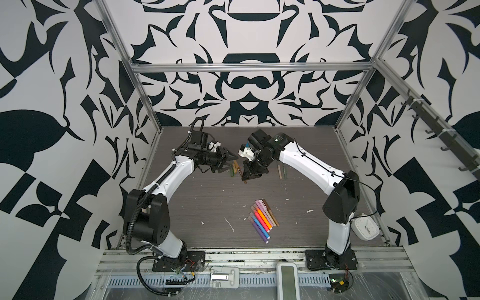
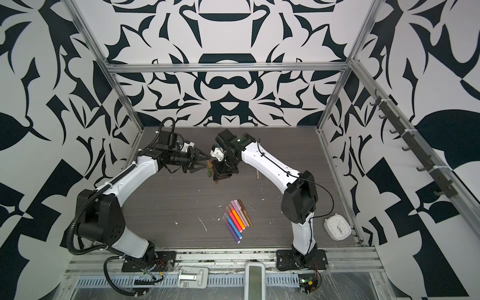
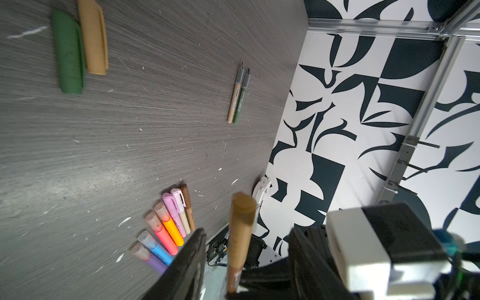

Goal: Open the pen caps

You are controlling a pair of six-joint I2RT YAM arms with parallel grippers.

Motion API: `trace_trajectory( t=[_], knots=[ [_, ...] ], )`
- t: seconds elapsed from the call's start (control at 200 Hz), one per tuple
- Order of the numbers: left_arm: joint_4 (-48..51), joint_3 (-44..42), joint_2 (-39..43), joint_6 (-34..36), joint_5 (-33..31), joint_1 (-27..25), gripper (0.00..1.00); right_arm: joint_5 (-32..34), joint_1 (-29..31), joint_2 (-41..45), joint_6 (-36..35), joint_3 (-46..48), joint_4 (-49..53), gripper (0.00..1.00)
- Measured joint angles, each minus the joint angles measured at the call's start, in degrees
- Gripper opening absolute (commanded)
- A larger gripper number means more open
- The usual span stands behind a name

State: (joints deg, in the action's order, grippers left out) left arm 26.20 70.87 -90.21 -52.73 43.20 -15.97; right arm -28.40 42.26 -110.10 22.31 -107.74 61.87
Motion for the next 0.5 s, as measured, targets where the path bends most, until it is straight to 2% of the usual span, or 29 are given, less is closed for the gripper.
trace_trajectory(
  t=[0.2, 0.42, 0.5],
  knots=[
    [6.27, 4.61, -0.83, 5.25, -3.17, -0.02, 0.40, -0.13, 1.53, -0.26, 0.04, -2.16, 1.66, 0.00],
    [9.35, 5.20, -1.27, 7.69, -4.96, -0.52, 0.38, -0.13, 1.77, -1.42, 0.22, -5.88, 3.13, 0.00],
    [10.29, 5.20, -1.36, 8.17, -5.62, -0.92, 0.25, -0.20, 1.81, -1.99, 0.31, -7.23, 3.54, 0.00]
  ],
)
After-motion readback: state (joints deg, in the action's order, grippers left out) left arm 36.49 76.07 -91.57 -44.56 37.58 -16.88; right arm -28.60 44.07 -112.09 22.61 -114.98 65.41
